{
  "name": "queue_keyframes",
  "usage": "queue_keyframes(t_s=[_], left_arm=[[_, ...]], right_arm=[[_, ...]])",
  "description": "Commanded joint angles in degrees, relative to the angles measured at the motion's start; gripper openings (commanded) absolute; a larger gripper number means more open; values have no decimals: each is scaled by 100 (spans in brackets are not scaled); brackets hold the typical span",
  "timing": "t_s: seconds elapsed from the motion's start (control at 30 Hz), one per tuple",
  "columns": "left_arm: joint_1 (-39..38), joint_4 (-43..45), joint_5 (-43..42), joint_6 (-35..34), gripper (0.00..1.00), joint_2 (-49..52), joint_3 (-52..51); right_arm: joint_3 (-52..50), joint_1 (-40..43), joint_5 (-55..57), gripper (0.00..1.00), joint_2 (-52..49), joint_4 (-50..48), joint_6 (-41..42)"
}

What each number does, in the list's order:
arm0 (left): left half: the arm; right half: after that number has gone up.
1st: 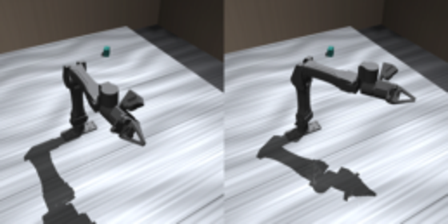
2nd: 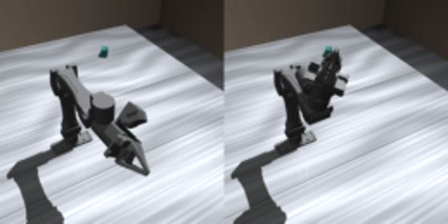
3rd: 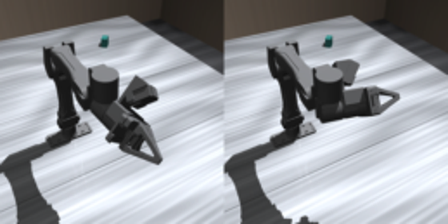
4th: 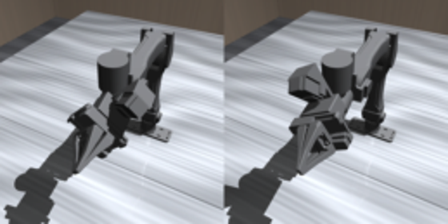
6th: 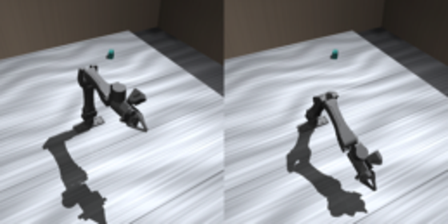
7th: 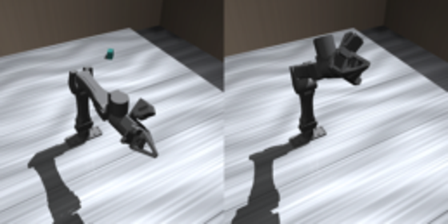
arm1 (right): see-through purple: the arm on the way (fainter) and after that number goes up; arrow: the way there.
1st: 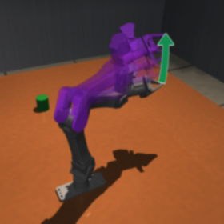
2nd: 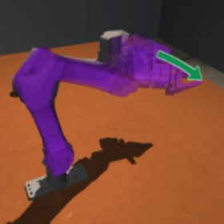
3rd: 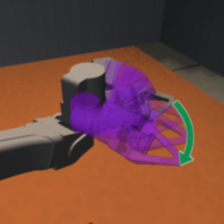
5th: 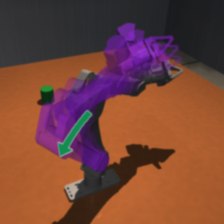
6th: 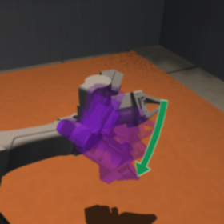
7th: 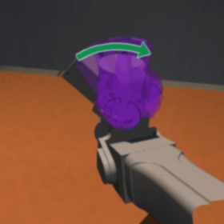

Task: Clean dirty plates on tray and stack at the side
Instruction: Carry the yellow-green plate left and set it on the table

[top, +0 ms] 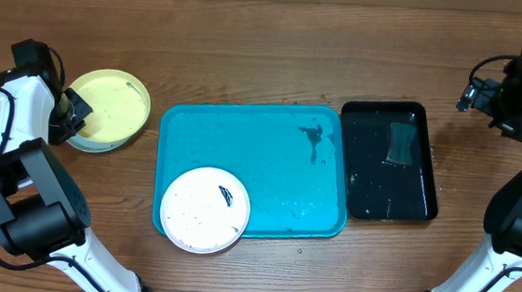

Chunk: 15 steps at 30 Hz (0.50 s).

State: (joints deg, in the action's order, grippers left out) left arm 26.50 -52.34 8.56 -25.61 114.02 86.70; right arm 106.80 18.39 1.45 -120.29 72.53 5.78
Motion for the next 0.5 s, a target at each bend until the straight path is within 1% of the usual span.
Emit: queue_keyframes(t_s=[0.0, 0.2, 0.3, 0.33, 0.37, 0.4, 0.47], left_arm=[[90, -96, 435, -74, 4, -15, -55], [291, -177, 426, -81, 4, -15, -50], [380, -177, 280, -79, 5, -15, -50], [391, -166, 166, -74, 13, -15, -50], [391, -166, 98, -72, 17, -15, -50], [391, -160, -28, -37, 32, -15, -50], [389, -146, -479, 184, 70, -15, -46]], right_arm=[[4, 11, -24, 100, 122, -28, 26], [4, 11, -26, 100, 122, -28, 26], [4, 11, -24, 100, 122, -28, 26], [4, 11, -24, 100, 122, -28, 26], [4, 11, -24, 100, 122, -28, 26], [4, 11, -24, 100, 122, -28, 26], [4, 11, -24, 100, 122, -28, 24]])
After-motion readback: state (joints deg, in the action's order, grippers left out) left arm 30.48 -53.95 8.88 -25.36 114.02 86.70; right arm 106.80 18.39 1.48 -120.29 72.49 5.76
